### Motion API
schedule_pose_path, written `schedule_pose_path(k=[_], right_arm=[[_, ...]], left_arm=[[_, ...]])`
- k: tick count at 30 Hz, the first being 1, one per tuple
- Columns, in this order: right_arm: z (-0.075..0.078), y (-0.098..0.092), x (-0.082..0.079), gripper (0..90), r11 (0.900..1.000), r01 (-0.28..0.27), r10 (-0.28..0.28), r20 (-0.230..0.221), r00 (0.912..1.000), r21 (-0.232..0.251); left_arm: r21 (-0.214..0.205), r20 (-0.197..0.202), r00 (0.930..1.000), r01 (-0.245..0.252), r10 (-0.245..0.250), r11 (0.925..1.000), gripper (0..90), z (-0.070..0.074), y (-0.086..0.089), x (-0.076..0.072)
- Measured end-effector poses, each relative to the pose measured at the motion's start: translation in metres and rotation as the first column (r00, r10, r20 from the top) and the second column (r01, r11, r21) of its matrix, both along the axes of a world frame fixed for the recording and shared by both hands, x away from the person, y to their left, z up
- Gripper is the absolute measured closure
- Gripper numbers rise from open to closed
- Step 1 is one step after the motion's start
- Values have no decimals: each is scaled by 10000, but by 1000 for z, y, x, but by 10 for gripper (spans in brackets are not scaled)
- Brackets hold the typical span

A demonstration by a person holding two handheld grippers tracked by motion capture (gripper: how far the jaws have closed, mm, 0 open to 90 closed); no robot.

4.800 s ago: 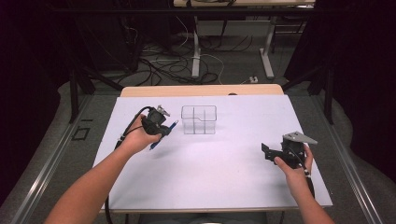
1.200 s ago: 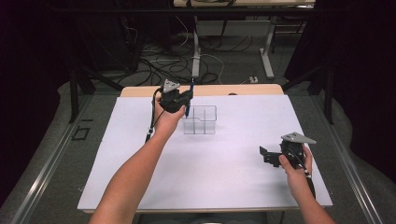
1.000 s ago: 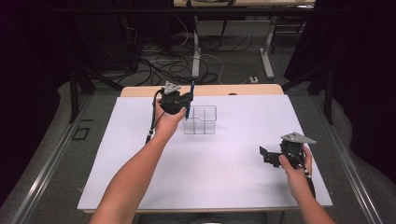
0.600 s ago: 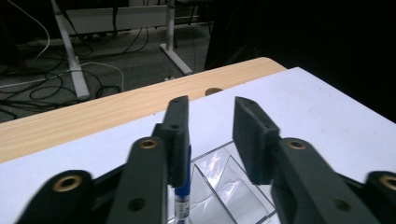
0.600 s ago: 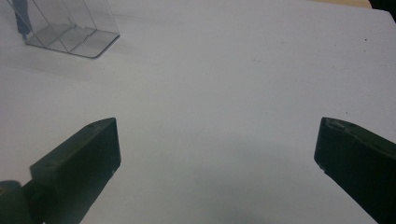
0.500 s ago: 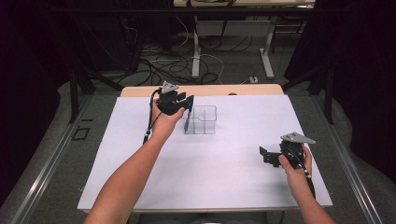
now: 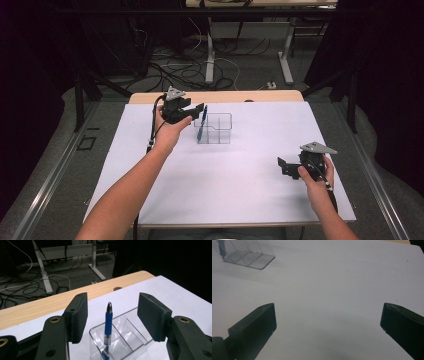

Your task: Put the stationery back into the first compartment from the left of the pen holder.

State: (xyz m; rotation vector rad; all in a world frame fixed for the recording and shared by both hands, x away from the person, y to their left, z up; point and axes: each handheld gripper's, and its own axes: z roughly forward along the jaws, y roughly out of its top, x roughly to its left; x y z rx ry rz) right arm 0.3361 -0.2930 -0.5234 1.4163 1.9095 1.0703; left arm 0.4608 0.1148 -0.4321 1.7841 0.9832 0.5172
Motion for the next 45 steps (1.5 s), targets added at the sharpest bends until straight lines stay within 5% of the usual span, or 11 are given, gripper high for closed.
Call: schedule_pose_path(k=[2,5,9,18,33,45], right_arm=[[0,0,0,0,10000,-3,3,3,10000,-1],[0,0,0,0,10000,7,-7,6,10000,-14],[0,1,0,0,10000,33,-33,-9,10000,-32],[0,1,0,0,10000,21,-21,-15,10000,-21],[0,1,-1,0,10000,0,0,6,10000,-70],[0,3,-1,0,10000,28,-28,-29,10000,-41]], left_arm=[[-76,157,9998,81,-80,9999,417,1,3,-3],[481,7,10000,-17,17,9988,418,-1,5,-8],[90,-275,9995,171,-169,9998,421,-2,11,-14],[-56,-306,9993,235,-236,9997,167,0,23,-32],[-413,-312,9972,674,-687,9969,1,-13,57,-67],[-1051,-552,9984,-156,98,9943,1,-31,82,-88]])
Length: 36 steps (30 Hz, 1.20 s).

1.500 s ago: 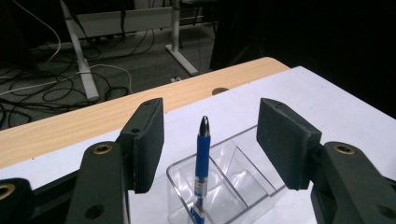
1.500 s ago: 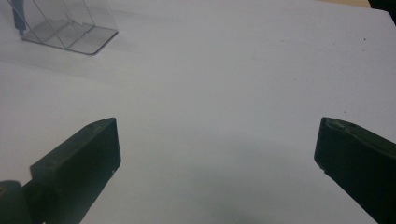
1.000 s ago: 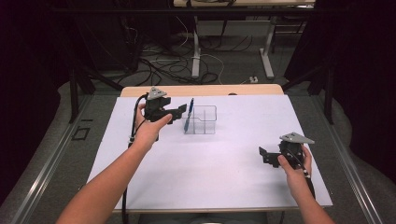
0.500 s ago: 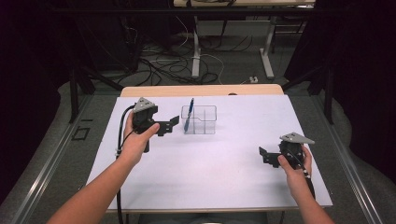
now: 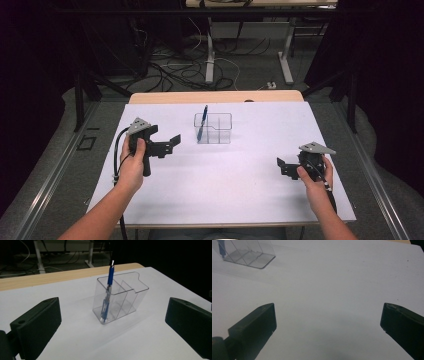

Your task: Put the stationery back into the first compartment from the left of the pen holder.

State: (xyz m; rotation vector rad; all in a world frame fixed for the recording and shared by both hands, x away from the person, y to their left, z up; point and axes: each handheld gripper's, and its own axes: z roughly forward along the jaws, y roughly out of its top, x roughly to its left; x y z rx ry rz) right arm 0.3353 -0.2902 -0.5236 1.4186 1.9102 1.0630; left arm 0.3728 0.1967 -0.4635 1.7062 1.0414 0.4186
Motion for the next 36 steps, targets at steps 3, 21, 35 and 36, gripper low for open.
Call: schedule_pose_path(k=[3,21,35,36], right_arm=[[0,-1,0,0,10000,-9,9,27,10000,-14],[-1,0,0,0,10000,30,-30,-45,10000,-53],[-2,1,1,0,9999,-73,72,-53,10000,-122],[-2,1,1,0,9999,-79,78,-66,9999,-115]], left_arm=[[-155,-111,9996,-271,269,9995,1,-7,9,-4],[432,-650,9928,-983,1009,9942,1,-51,40,-20],[578,-940,9827,-1544,1594,9863,1,-61,49,-22],[575,-973,9823,-1552,1603,9862,1,-61,49,-22]])
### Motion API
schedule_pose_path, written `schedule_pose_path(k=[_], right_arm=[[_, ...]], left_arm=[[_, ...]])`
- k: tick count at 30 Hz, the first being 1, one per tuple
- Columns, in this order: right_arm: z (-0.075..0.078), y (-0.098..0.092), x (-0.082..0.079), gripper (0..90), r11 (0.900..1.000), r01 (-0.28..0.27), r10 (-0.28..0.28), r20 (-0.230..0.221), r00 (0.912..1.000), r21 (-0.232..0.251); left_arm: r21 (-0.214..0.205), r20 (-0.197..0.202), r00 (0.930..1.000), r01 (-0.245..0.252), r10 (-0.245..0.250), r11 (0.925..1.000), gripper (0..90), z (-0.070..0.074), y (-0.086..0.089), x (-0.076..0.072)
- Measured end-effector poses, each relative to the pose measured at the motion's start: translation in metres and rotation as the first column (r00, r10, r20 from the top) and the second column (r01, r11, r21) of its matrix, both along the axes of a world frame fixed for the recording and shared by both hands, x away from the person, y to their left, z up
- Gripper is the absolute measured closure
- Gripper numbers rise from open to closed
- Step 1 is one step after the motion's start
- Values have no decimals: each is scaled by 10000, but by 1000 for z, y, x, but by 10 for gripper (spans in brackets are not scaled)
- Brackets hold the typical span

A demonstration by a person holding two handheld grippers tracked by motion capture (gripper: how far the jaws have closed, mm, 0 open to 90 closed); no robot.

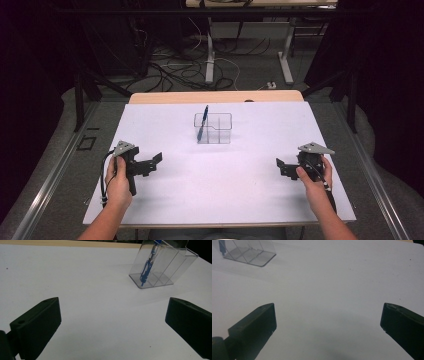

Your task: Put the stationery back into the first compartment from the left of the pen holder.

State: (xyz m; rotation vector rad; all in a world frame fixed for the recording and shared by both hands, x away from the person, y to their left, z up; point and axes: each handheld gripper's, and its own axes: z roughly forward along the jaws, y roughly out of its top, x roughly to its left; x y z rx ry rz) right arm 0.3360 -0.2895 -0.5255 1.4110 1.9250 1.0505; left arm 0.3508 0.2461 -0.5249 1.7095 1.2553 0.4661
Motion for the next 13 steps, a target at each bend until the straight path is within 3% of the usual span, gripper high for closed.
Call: schedule_pose_path(k=[13], right_arm=[[-2,0,1,0,10000,-9,9,-111,9999,-23]], left_arm=[[21,-320,9993,-195,196,9998,1,-4,5,-1]])
